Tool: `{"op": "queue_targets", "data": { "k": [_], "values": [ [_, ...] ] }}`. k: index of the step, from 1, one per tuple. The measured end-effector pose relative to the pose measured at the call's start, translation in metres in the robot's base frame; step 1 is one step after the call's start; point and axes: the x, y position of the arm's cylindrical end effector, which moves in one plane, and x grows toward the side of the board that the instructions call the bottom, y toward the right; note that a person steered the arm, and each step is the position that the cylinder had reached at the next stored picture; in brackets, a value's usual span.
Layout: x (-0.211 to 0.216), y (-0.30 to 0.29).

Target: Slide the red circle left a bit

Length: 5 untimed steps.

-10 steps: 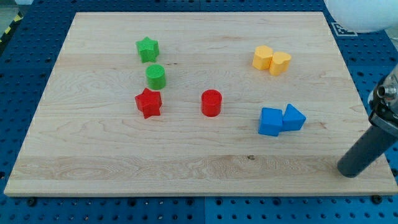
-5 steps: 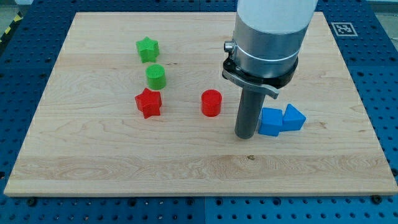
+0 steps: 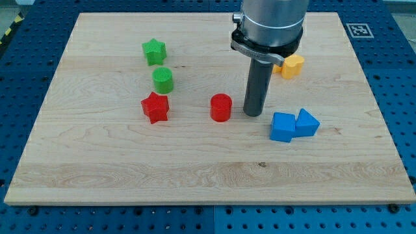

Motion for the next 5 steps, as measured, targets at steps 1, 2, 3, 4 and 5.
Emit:
{"op": "queue_targets", "data": {
  "k": [1,2,3,4,5],
  "values": [
    [0.000,-0.001],
    [0.000,-0.017],
    [0.000,-0.040],
    [0.000,-0.059],
    [0.003,-0.057]
  ]
}}
